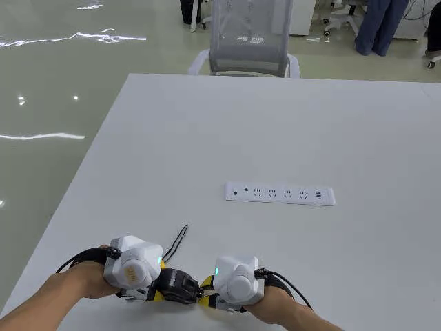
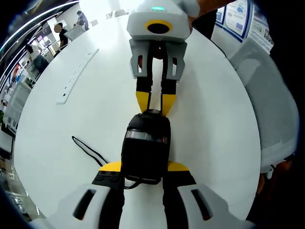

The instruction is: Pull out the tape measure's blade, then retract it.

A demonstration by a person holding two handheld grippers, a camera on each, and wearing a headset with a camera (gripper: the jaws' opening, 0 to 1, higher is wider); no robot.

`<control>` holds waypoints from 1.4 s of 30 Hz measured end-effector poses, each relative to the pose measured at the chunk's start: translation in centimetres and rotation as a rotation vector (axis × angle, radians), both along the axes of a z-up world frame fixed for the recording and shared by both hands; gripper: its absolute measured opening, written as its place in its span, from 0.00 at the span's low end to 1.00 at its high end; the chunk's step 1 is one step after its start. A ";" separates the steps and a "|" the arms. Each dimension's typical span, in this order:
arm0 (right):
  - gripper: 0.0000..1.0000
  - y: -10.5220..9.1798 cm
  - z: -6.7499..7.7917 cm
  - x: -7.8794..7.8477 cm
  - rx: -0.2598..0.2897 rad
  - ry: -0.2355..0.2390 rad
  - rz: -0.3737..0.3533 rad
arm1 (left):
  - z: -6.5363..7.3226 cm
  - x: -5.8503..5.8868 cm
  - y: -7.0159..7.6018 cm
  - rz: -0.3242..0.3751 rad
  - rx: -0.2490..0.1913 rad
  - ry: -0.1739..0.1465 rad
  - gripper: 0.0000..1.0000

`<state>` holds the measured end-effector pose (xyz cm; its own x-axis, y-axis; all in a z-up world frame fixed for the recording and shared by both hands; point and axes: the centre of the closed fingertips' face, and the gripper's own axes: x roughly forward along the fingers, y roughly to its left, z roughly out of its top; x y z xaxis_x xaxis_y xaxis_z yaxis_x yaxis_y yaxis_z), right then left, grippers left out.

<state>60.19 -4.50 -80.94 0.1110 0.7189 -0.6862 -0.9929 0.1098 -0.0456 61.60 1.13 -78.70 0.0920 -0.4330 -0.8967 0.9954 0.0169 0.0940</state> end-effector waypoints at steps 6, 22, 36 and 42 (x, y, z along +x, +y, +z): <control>0.10 0.0 0.1 0.0 0.000 -0.016 0.010 | 0.0 0.0 0.1 0.012 -0.010 -0.001 0.26; 0.10 -1.1 0.2 0.1 -0.017 -0.018 0.020 | 0.0 0.1 0.1 0.019 -0.009 -0.001 0.26; 0.10 -1.6 0.7 0.0 -0.025 -0.023 0.031 | 0.0 0.0 0.3 0.027 -0.001 -0.004 0.26; 0.10 -1.7 0.8 -0.1 -0.027 -0.023 0.034 | 0.0 0.0 0.5 0.028 -0.001 -0.006 0.26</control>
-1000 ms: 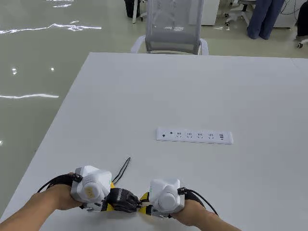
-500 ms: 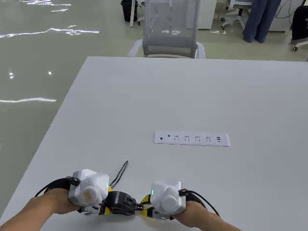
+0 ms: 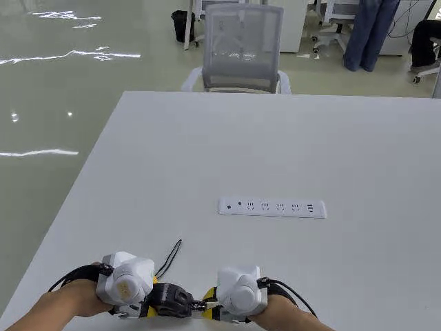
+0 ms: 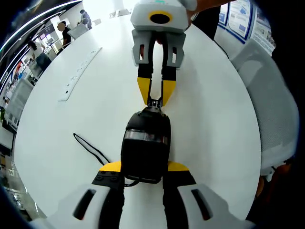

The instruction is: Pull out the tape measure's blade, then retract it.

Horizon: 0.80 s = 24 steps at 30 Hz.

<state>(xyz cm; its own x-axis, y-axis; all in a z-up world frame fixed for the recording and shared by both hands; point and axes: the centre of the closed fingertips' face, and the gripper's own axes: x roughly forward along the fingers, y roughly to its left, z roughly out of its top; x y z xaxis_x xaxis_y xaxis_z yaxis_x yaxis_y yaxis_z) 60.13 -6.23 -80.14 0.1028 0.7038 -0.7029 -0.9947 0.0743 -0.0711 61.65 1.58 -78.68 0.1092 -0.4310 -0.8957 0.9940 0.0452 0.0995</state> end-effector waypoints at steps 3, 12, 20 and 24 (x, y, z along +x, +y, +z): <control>0.10 0.0 0.0 0.0 -0.001 -0.001 0.004 | 0.0 0.0 0.0 0.001 0.000 -0.001 0.26; 0.10 -0.5 0.1 -0.1 -0.003 0.006 0.011 | 0.0 0.0 0.0 0.004 0.000 0.001 0.26; 0.10 -0.7 0.2 -0.1 -0.004 0.013 0.007 | 0.0 0.0 0.1 0.003 -0.001 0.003 0.26; 0.10 -0.8 0.3 -0.1 -0.002 0.015 0.008 | 0.0 0.0 0.1 0.002 -0.002 0.004 0.26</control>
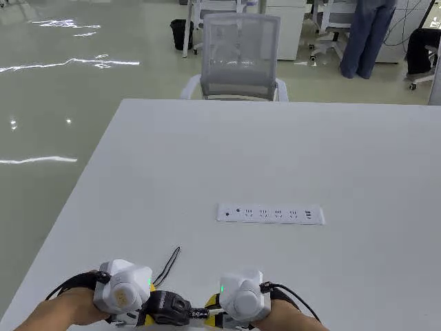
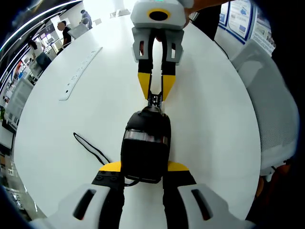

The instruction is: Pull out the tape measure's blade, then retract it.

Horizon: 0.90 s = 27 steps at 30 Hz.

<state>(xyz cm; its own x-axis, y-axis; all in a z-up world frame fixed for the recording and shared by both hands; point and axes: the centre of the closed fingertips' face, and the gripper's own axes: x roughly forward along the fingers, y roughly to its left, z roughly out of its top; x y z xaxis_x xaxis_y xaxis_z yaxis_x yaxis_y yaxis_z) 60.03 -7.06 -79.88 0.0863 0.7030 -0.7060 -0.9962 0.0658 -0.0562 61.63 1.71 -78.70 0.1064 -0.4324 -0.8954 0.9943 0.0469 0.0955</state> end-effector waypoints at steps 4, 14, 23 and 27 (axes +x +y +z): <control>0.10 0.0 0.1 0.0 0.003 0.006 -0.004 | 0.0 0.0 0.0 -0.001 -0.001 -0.001 0.26; 0.10 -0.4 0.2 -0.1 -0.003 0.004 0.003 | 0.1 -0.1 0.0 -0.001 -0.001 -0.001 0.26; 0.10 -0.6 0.3 -0.2 -0.007 0.008 0.005 | 0.0 0.0 0.0 0.001 0.001 -0.002 0.26; 0.10 -0.9 0.2 -0.1 -0.012 0.008 0.007 | 0.0 0.0 0.0 -0.001 -0.001 -0.001 0.26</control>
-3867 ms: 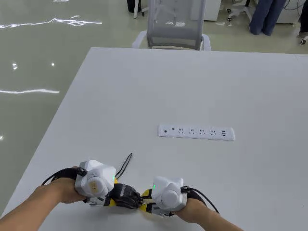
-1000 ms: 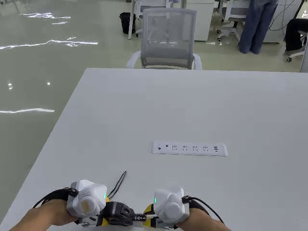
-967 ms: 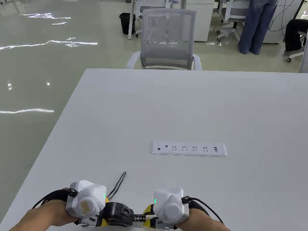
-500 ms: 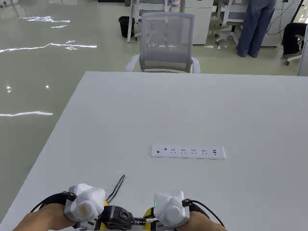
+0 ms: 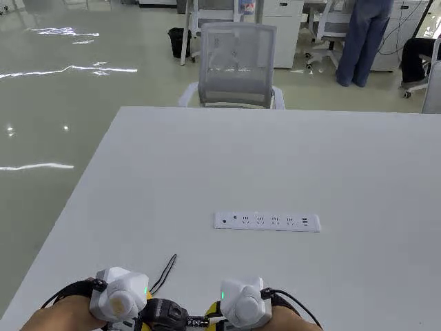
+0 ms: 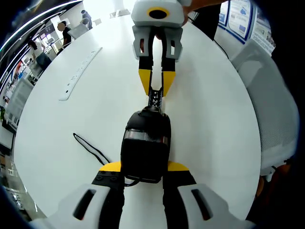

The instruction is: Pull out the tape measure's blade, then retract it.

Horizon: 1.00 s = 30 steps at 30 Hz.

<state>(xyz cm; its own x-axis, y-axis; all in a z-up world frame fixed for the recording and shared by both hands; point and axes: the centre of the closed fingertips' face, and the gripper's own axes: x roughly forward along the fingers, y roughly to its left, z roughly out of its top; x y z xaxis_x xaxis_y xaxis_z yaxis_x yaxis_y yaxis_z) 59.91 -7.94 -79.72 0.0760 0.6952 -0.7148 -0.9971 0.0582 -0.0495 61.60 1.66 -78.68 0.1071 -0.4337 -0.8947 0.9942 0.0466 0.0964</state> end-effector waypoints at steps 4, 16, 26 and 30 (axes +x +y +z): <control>0.10 -0.2 -0.1 0.0 0.000 0.005 -0.002 | 0.0 0.0 -0.1 0.001 -0.001 0.001 0.26; 0.10 -0.7 -0.1 -0.1 -0.006 0.012 -0.002 | 0.0 0.0 -0.1 0.004 -0.004 0.001 0.26; 0.10 -1.5 -0.2 -0.1 -0.014 0.017 -0.001 | 0.0 0.0 -0.2 0.008 -0.005 0.000 0.26; 0.10 -1.7 -0.3 0.0 -0.019 0.016 -0.002 | 0.0 0.0 -0.2 0.010 -0.008 0.000 0.26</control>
<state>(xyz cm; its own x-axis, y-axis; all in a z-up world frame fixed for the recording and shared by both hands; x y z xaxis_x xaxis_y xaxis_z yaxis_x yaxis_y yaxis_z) 59.87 -9.69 -80.03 0.0661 0.6813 -0.7290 -0.9976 0.0593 -0.0350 61.57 1.42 -78.71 0.1114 -0.4397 -0.8912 0.9937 0.0574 0.0959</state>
